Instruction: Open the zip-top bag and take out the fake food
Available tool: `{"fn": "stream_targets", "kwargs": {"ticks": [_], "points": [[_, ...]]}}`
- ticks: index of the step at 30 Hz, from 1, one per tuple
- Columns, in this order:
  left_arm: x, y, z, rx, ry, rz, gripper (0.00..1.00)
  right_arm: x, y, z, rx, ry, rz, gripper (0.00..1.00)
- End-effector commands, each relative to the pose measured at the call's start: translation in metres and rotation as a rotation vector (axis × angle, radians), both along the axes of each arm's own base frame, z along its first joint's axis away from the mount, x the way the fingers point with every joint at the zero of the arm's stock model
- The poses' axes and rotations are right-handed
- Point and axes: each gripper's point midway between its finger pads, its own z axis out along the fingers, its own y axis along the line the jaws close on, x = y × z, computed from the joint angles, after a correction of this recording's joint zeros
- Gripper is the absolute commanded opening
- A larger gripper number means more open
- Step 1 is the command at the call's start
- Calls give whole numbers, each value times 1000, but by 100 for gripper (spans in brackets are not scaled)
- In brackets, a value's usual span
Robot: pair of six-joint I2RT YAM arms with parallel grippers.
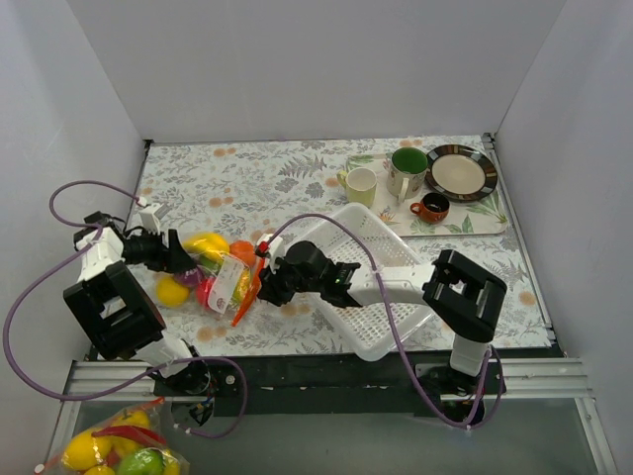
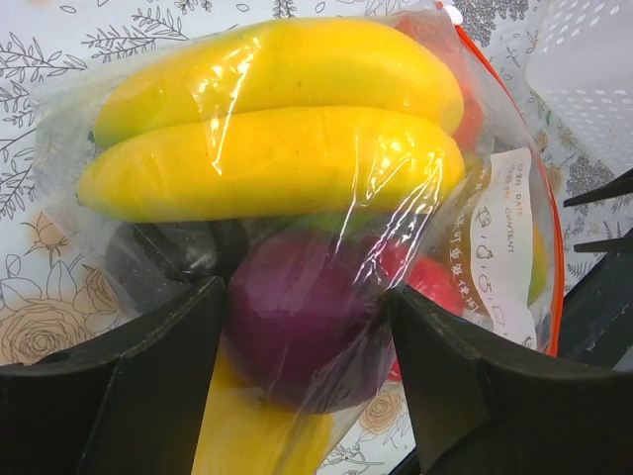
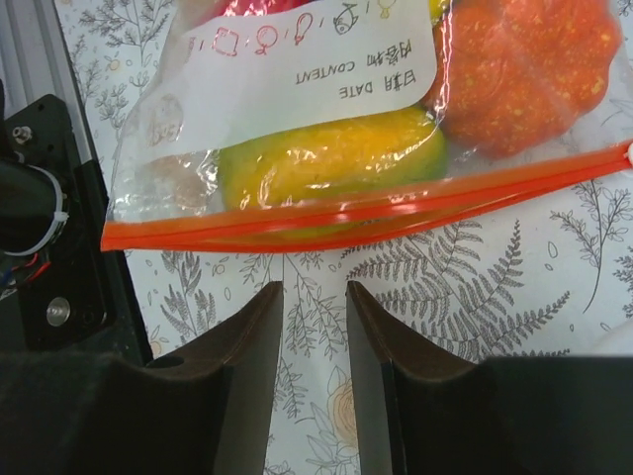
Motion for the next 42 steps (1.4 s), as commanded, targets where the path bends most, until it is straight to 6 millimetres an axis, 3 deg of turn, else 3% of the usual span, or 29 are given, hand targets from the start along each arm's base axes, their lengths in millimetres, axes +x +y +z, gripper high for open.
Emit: {"fn": "stream_targets", "kwargs": {"ticks": [1,8,11,12,15,16,23,27,32,38,42], "points": [[-2,0,-10,-3,-2,-21,62,21,7,-21,-77,-23,-49,42],[-3,-4,-12,-21,0,-42,54,33,33,-20,-86,-48,-25,47],[-4,-1,-20,-4,14,-51,43,27,33,-31,-108,-27,-6,51],[-4,0,-22,0,16,-50,35,25,32,-33,-112,-24,-4,62],[-5,0,-28,5,17,-53,27,16,24,-38,-126,-18,-19,95],[-4,0,-29,4,13,-55,22,11,22,-40,-125,-19,-20,99],[-9,-5,-35,-6,20,-63,8,7,32,-29,-75,-26,-56,98],[-18,-8,-38,16,21,-86,2,27,35,-24,-73,-66,-162,98],[-27,-11,-42,31,33,-104,0,28,47,-10,-27,-63,-167,99],[-31,-15,-43,15,38,-122,0,21,56,-16,-41,-60,-146,98],[-31,-13,-42,35,35,-126,0,17,47,-41,-143,-39,-134,99]]}}
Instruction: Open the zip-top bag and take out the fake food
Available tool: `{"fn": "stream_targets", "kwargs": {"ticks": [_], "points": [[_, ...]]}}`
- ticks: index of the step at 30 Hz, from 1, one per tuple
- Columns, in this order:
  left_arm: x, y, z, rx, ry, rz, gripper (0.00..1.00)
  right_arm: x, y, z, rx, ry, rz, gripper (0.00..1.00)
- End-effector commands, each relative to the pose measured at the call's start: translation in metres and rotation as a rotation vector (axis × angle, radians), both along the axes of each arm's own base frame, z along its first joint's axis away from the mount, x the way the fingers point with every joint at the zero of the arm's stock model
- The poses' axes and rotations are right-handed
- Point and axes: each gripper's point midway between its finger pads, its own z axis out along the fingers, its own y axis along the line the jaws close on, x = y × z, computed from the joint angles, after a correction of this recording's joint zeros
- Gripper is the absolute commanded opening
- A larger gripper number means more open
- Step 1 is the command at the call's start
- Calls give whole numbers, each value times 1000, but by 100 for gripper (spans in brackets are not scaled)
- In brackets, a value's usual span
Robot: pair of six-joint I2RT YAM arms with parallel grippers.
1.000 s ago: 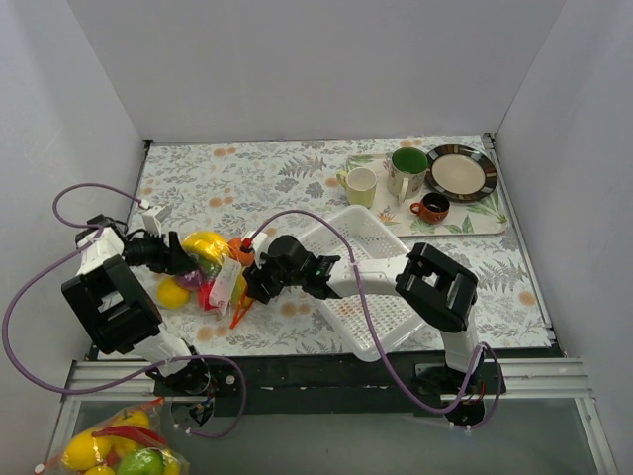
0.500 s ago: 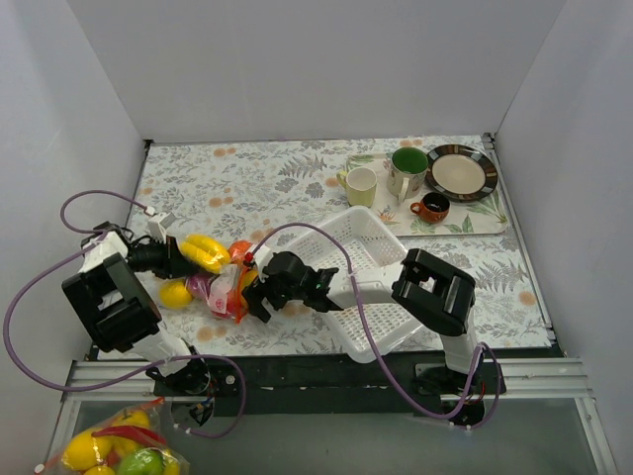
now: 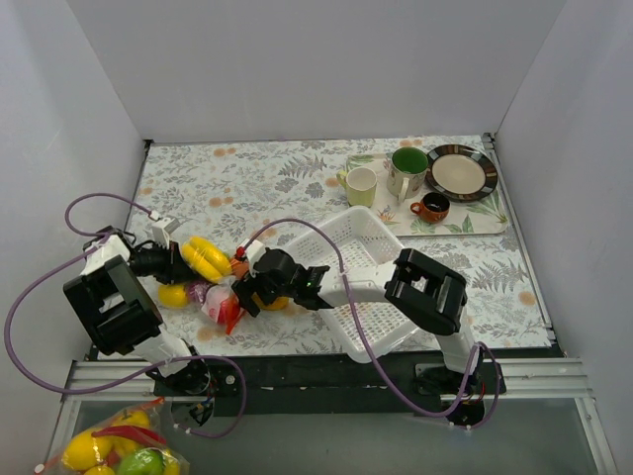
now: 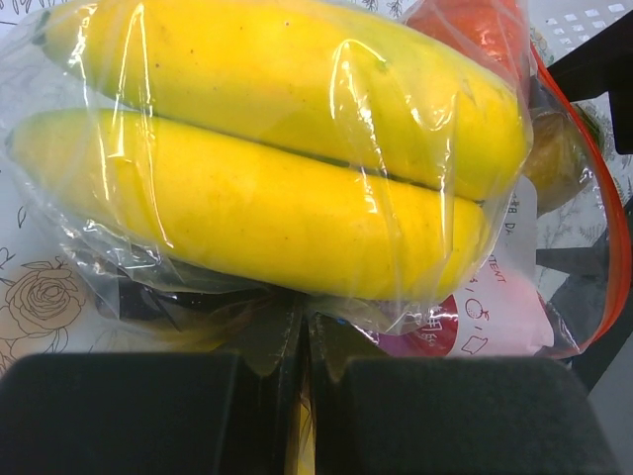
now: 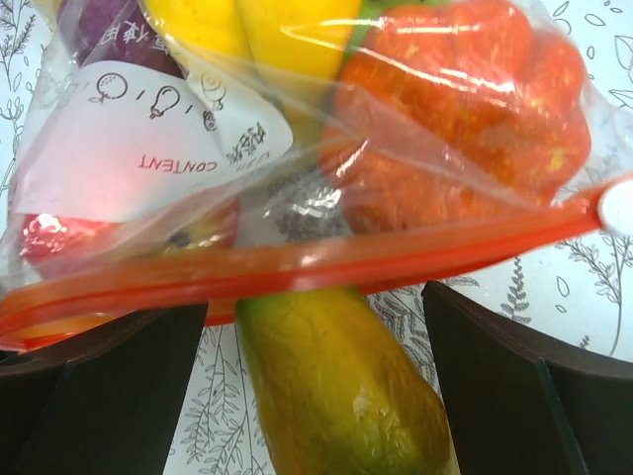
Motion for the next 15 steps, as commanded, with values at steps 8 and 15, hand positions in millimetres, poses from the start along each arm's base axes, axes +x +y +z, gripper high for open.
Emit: {"fn": "stream_targets", "kwargs": {"ticks": [8,15], "points": [[-6,7,-5,84,6,-30,0,-24,-37,-22,-162,-70,-18,90],[-3,10,1,102,-10,15,0,-20,-36,15,-111,-143,-21,2]]}}
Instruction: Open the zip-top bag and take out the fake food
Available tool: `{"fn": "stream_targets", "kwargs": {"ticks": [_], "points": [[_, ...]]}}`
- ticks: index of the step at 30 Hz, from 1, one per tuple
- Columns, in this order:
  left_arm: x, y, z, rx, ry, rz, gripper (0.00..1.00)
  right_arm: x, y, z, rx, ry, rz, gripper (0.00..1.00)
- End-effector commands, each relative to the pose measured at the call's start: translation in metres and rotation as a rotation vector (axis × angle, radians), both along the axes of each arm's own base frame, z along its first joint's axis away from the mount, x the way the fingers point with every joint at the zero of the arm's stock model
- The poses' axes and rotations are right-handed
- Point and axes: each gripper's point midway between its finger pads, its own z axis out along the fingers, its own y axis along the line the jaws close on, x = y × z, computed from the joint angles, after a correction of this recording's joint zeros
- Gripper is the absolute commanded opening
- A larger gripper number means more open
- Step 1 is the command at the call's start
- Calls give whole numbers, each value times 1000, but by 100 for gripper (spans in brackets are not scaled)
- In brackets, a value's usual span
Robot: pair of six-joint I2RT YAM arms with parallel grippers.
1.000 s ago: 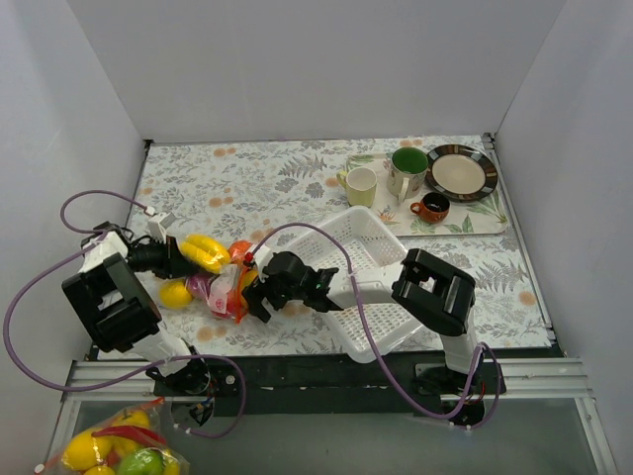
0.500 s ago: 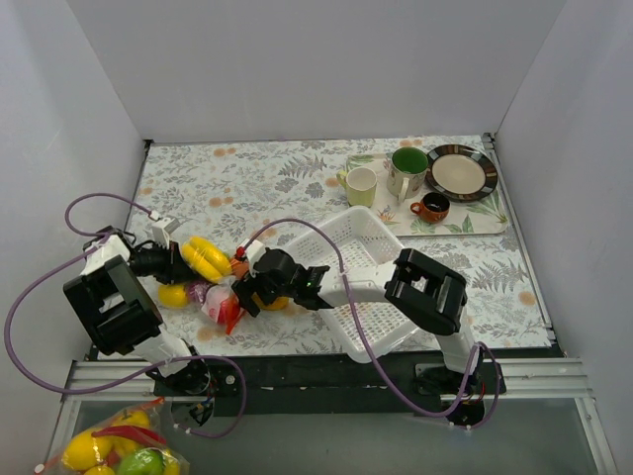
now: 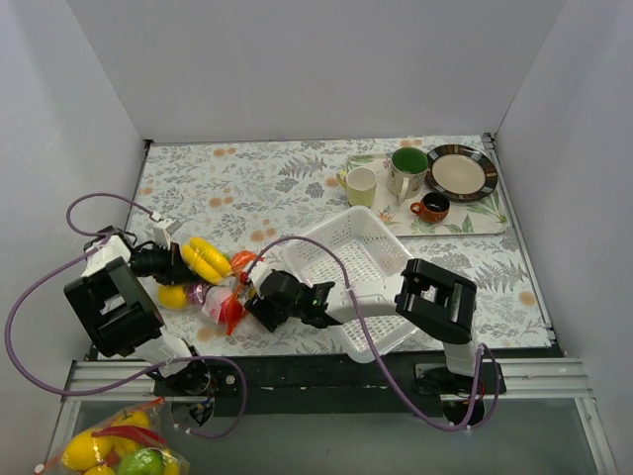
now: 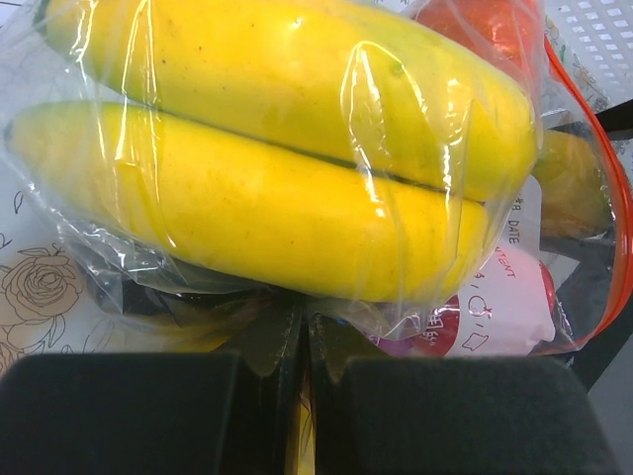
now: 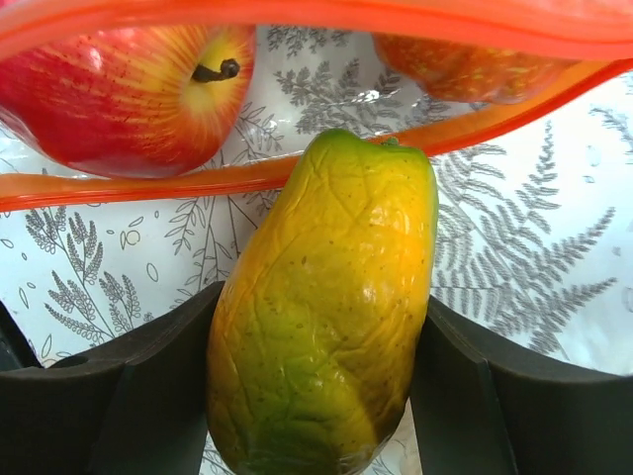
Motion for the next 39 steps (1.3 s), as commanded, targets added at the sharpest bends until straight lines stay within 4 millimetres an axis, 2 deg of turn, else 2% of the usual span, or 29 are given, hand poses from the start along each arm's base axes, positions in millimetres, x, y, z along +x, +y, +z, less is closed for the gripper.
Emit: {"fn": "stream_targets", "kwargs": {"ticks": [1,2,3,4,5,6,8,10,11,12,13,14,15,17,18,20,21,22,23,24,25,26,28,33,34,35,36,37,39], "points": [[1,8,4,74,-20,27,0,15,1,51,64,-94,-30,1],[4,9,9,76,-29,26,0,20,3,71,84,-135,-35,1],[6,8,13,61,-28,29,0,24,2,83,93,-157,-43,1],[5,5,18,36,-5,43,0,26,-1,91,86,-177,-47,1],[13,8,29,37,-23,49,0,33,-6,115,110,-225,-77,1],[15,7,36,20,-20,52,0,38,-12,125,109,-250,-98,1],[16,-1,53,-33,-8,56,0,48,-38,141,86,-306,-170,3],[21,-8,78,-64,-38,51,0,57,-62,142,61,-331,-219,13],[21,-12,86,-74,-47,49,0,61,-77,155,82,-341,-257,18],[23,-17,96,-75,-69,30,0,67,-99,139,59,-318,-307,19],[19,-24,102,-94,-61,21,0,70,-110,138,72,-305,-338,19],[18,-29,110,-92,-82,11,0,72,-120,154,135,-299,-366,17],[17,-38,113,-98,-72,0,0,75,-136,141,125,-276,-386,17],[13,-50,117,-89,-81,-30,0,79,-151,151,177,-273,-425,17],[11,-53,117,-91,-71,-28,0,80,-158,148,169,-269,-448,16],[8,-60,116,-90,-58,-37,0,86,-176,135,124,-254,-512,14],[7,-62,116,-100,-40,-29,0,90,-192,121,52,-234,-542,14],[6,-63,116,-104,-35,-32,0,91,-196,112,21,-218,-556,16],[6,-64,117,-107,-28,-35,0,93,-201,107,-8,-217,-569,38],[6,-64,116,-103,-23,-35,0,93,-207,101,-41,-216,-577,52],[6,-63,115,-96,-24,-33,0,94,-207,103,-48,-219,-577,68],[7,-61,113,-86,-21,-29,0,96,-207,106,-53,-228,-581,98],[10,-53,104,-37,-21,-21,0,96,-200,117,-28,-241,-569,98],[16,-31,64,93,-1,4,0,91,-154,169,53,-314,-467,99],[16,-25,55,130,15,12,0,86,-144,168,40,-315,-432,98],[17,-21,49,146,22,20,0,76,-125,181,69,-328,-385,99],[19,-17,40,171,18,28,0,69,-114,184,68,-342,-349,99],[19,-11,33,204,28,37,0,62,-100,175,52,-332,-300,99],[21,-4,19,241,35,50,0,42,-70,181,77,-336,-219,99]]}}
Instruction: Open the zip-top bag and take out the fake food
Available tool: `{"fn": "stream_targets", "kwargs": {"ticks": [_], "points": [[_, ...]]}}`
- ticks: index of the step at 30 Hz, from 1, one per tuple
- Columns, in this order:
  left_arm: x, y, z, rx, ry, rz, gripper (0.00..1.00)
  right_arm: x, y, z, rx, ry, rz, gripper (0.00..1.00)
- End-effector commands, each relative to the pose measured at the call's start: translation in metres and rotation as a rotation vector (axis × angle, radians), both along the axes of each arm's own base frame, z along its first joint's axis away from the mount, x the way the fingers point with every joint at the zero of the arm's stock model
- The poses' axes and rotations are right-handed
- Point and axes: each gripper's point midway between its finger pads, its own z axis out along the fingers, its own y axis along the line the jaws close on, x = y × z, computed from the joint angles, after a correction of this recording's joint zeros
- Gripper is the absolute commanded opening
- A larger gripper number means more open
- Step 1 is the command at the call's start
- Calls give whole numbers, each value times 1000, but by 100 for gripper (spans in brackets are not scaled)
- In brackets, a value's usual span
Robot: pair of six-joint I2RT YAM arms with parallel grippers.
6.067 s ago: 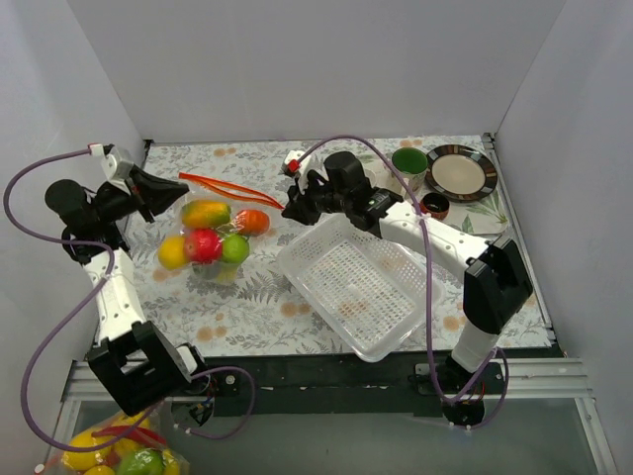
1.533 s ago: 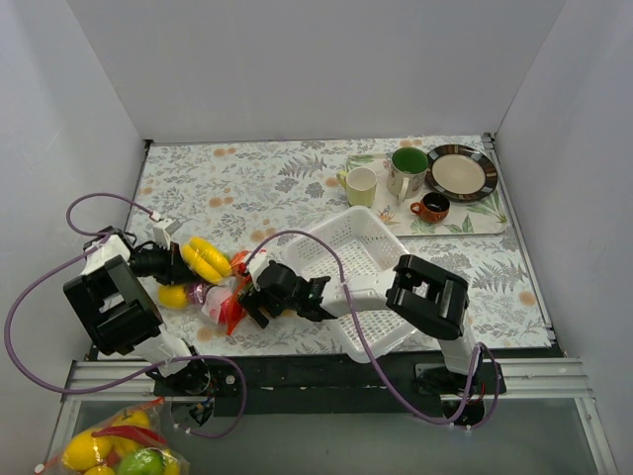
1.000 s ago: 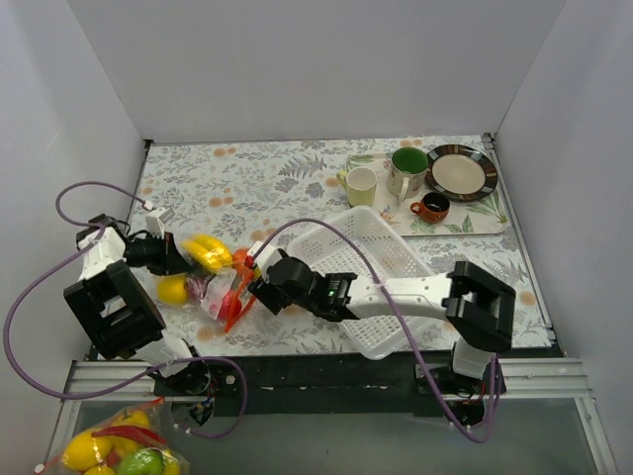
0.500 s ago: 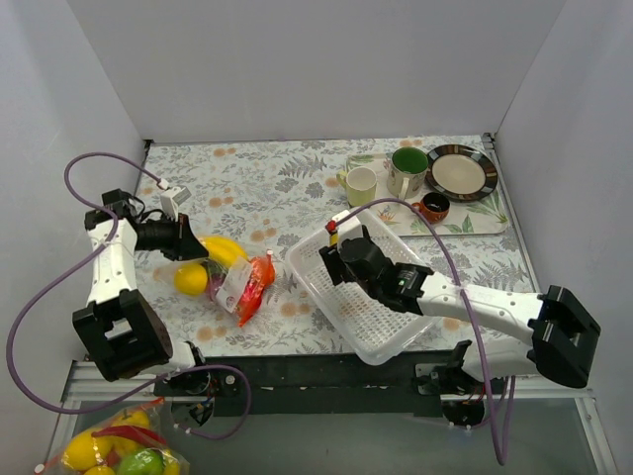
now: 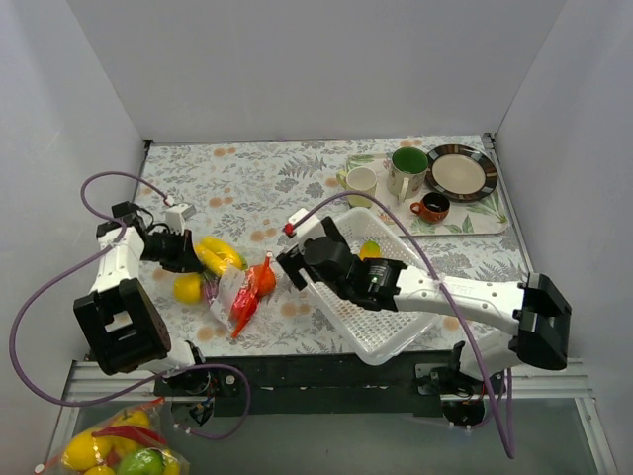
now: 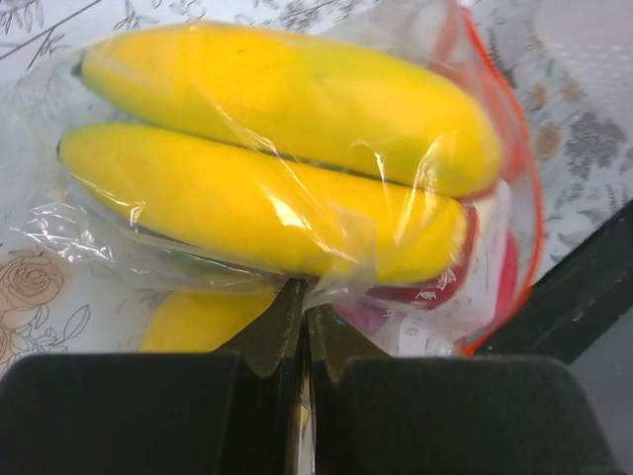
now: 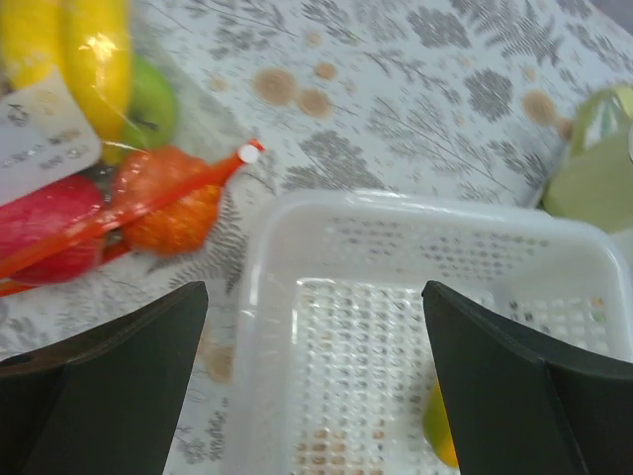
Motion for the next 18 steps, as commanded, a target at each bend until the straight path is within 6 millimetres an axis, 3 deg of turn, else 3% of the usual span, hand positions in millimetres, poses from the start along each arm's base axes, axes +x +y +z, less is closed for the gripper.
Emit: {"fn": "stream_targets", "kwargs": {"ticks": [1,3,4,7,13,18], "points": [[14,28,-28,148,-21,36,0,-35,64,0,-29,-28,192,99],[16,36,-39,189,-12,42,0,-49,82,-10,-52,-14,241,98],[14,37,-44,199,-3,40,0,-54,90,-32,-83,17,264,96],[12,43,-55,235,7,35,0,-63,105,-63,-113,54,291,95],[7,44,-60,255,9,9,0,-56,118,-101,-201,70,274,97],[3,40,-56,241,2,-9,0,-38,126,-109,-234,52,244,99]]}}
